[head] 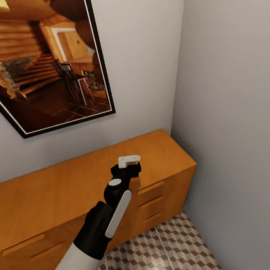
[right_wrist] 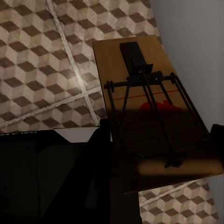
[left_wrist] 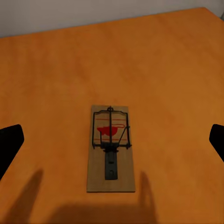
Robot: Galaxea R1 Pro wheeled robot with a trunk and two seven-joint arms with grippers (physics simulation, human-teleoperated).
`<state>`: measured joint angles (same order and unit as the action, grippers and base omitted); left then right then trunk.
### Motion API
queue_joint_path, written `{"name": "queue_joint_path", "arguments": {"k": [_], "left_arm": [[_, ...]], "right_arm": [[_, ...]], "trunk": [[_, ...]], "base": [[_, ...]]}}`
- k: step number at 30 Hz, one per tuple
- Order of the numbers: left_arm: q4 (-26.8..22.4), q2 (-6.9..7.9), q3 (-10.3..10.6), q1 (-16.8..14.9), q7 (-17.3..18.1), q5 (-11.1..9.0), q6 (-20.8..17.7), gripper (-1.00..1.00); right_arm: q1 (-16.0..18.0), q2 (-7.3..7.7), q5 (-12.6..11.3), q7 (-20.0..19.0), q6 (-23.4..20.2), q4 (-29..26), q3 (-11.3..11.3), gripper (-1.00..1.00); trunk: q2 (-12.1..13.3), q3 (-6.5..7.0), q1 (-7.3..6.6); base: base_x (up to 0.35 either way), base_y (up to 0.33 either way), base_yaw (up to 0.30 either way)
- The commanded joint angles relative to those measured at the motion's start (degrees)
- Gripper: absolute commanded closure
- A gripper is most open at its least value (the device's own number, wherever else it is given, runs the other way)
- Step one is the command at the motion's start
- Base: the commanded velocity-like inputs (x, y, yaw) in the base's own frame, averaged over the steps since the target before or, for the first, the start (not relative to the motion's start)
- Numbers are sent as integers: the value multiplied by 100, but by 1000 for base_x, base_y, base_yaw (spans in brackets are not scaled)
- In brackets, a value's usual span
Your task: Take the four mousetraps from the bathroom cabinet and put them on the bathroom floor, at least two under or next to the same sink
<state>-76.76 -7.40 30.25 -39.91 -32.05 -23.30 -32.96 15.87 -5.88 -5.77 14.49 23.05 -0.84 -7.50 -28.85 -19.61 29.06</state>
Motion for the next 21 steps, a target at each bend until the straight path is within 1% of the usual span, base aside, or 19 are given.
{"name": "queue_joint_path", "arguments": {"k": [1, 9, 21], "left_arm": [[-6, 2, 9, -5, -60, -60, -9, -100], [46, 2, 13, 0, -56, -60, -9, -100], [138, 2, 16, 1, -56, -60, -9, -100]], "right_arm": [[4, -2, -64, 19, 24, 5, -50, 100], [4, -2, -64, 19, 24, 5, -49, 100], [2, -1, -63, 19, 24, 5, -50, 100]], "trunk": [[-9, -9, 2], [-9, -25, 2], [-9, -102, 2]], "base": [[6, 0, 0], [1, 0, 0], [0, 0, 0]]}}
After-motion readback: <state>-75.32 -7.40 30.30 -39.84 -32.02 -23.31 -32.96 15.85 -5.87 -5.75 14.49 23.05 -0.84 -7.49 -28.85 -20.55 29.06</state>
